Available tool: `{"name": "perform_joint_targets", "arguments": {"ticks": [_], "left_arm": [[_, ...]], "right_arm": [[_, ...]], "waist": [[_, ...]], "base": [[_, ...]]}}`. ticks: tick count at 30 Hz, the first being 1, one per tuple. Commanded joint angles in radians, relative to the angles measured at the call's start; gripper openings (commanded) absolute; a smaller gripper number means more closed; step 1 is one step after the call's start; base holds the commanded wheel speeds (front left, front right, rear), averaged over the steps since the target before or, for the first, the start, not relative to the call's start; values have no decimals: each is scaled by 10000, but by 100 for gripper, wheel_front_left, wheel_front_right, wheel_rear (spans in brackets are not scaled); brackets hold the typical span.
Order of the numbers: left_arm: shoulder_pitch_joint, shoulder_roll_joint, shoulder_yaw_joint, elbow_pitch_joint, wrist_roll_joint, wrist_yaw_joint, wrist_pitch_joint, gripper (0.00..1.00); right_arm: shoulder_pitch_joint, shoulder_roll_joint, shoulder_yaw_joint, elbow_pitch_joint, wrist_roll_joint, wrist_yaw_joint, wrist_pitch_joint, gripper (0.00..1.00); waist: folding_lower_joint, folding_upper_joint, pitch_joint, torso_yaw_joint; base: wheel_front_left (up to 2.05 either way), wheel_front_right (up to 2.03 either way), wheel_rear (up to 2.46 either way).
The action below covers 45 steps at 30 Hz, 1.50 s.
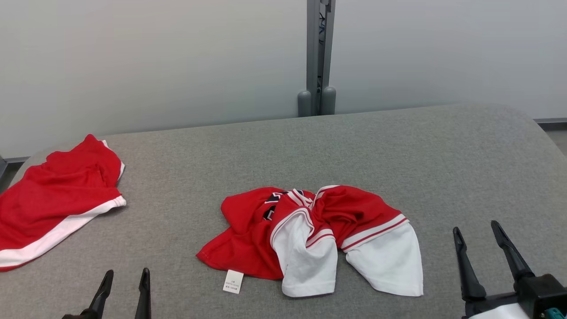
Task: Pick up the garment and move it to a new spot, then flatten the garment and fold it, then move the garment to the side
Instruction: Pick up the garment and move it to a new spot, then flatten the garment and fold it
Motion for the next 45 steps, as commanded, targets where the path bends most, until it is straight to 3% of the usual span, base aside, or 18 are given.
{"name": "perform_joint_targets", "arguments": {"ticks": [1,11,21,27,31,37,45], "left_arm": [[287,1,260,-247,125,-67,-42,100],[1507,-817,1766,-673,858,-1427,-33,100],[1440,-1490,2573,-444,1423,-2058,-34,100],[877,-1798,2040,-1042,1473,-2469,111,100],[173,-2093,939,-1296,1111,-2790,1363,100],[-774,-2445,-264,60,-254,-2916,4197,100],[-1903,-2507,-186,1850,-566,-2604,4654,100]], "right_arm": [[172,-40,-159,106,92,1,-44,100],[540,104,-583,469,97,1,-35,100],[351,147,-378,451,58,1,-35,100],[161,60,-246,359,95,1,-35,100],[-140,6,-23,236,155,1,-35,100],[-737,55,385,54,370,1,-33,100],[-1145,142,414,79,579,1,-32,100]], "waist": [[0,-1,-124,187],[0,-1,-259,391],[0,-1,-205,154],[0,-1,-24,-169],[0,-1,316,-605],[0,-1,1295,-1596],[0,-1,2094,-2270]], "base": [[0,0,0],[0,0,0],[0,0,0],[0,0,0],[0,0,0],[0,0,0],[0,0,0]]}}
